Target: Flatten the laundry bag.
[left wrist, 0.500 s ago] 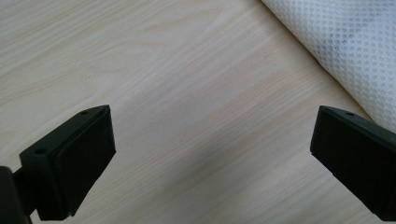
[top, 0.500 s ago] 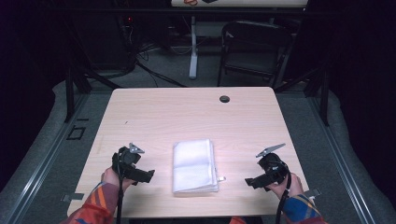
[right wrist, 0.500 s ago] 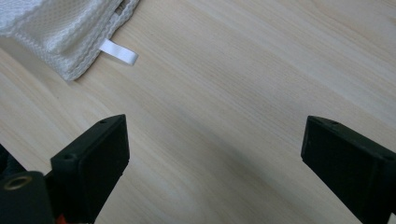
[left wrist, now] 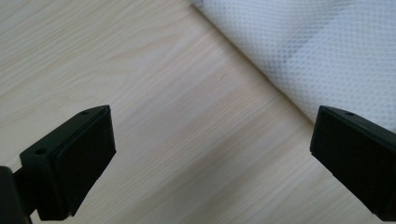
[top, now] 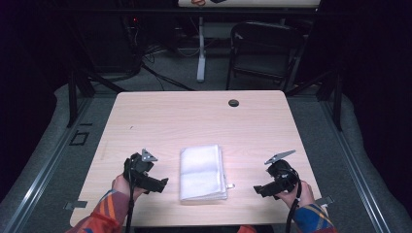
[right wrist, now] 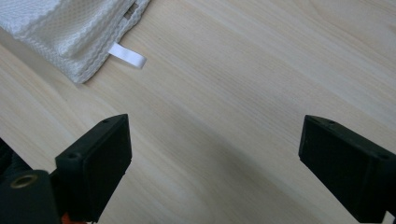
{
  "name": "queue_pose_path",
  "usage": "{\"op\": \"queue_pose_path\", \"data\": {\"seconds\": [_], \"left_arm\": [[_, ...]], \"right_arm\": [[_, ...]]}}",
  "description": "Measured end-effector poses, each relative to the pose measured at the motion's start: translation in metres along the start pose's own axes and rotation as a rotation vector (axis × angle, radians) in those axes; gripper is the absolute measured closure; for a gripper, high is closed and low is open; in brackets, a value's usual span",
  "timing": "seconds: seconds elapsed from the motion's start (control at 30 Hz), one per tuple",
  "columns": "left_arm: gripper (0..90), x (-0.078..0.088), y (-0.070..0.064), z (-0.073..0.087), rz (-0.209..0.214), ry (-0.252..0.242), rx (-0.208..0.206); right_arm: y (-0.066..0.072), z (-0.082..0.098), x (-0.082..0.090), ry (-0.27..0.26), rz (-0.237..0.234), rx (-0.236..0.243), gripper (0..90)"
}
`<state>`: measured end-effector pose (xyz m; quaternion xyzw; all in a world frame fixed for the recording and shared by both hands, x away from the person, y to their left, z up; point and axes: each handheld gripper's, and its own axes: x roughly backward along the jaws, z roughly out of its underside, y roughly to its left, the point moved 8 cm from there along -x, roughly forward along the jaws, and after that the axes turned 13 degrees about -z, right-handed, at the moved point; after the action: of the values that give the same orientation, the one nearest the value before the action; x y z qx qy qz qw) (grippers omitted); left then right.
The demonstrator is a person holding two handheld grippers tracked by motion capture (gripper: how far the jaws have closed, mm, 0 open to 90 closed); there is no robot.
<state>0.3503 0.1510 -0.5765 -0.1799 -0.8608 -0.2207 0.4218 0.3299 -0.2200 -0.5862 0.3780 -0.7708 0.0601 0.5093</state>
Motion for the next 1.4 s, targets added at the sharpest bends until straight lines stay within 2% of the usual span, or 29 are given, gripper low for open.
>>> {"op": "queue_pose_path", "data": {"seconds": [0.13,0.17,0.2,0.4,0.47,0.53,0.57,0.6,0.63,0.67,0.77,0.97,1.2,1.23,1.27,1.33,1.4], "left_arm": [[0.2,0.001,-0.01,-0.003,0.027,-0.013,-0.025],[0.5,0.002,-0.016,-0.006,0.041,-0.022,-0.036],[0.5,0.002,-0.019,-0.007,0.049,-0.03,-0.039],[2.4,0.001,-0.034,-0.017,0.079,-0.056,-0.047],[3.1,0.001,-0.039,-0.02,0.084,-0.065,-0.062],[4.1,0.001,-0.045,-0.022,0.093,-0.073,-0.079],[4.1,0.001,-0.045,-0.022,0.093,-0.073,-0.079],[4.4,0.0,-0.05,-0.023,0.098,-0.074,-0.099],[4.2,-0.002,-0.053,-0.024,0.104,-0.076,-0.105],[4.2,-0.002,-0.053,-0.024,0.104,-0.076,-0.105],[3.9,-0.004,-0.062,-0.026,0.119,-0.079,-0.128],[2.5,-0.006,-0.075,-0.03,0.123,-0.087,-0.157],[1.9,-0.015,-0.103,-0.034,0.156,-0.081,-0.22],[2.3,-0.015,-0.103,-0.034,0.156,-0.081,-0.22],[2.6,-0.017,-0.11,-0.035,0.165,-0.078,-0.238],[4.6,-0.018,-0.113,-0.036,0.167,-0.08,-0.247],[6.1,-0.02,-0.122,-0.038,0.174,-0.08,-0.275]], "right_arm": [[0.003,-0.001,0.0,-0.009,-0.013,-0.009,9.7],[0.006,-0.004,-0.003,-0.04,-0.011,-0.024,10.0],[0.005,-0.003,-0.001,-0.003,-0.016,-0.008,10.1],[0.008,-0.007,-0.006,-0.016,-0.036,-0.01,11.4],[0.007,-0.006,-0.006,0.011,-0.029,0.0,11.9],[0.009,-0.008,-0.007,-0.004,-0.036,-0.004,12.0],[0.008,-0.008,-0.007,0.001,-0.027,-0.002,12.3],[0.009,-0.01,-0.007,0.005,-0.039,0.006,12.4],[0.01,-0.011,-0.009,-0.025,-0.027,-0.009,12.5],[0.01,-0.011,-0.009,-0.025,-0.027,-0.009,12.5],[0.011,-0.014,-0.009,0.011,-0.03,0.014,12.7],[0.013,-0.015,-0.012,0.029,-0.03,0.026,11.6],[0.014,-0.017,-0.015,0.024,-0.05,0.027,10.3],[0.014,-0.017,-0.015,0.028,-0.044,0.03,10.5],[0.013,-0.015,-0.014,0.04,-0.04,0.036,10.8],[0.014,-0.015,-0.014,0.039,-0.052,0.033,11.8],[0.015,-0.014,-0.016,0.037,-0.064,0.027,12.4]]}}
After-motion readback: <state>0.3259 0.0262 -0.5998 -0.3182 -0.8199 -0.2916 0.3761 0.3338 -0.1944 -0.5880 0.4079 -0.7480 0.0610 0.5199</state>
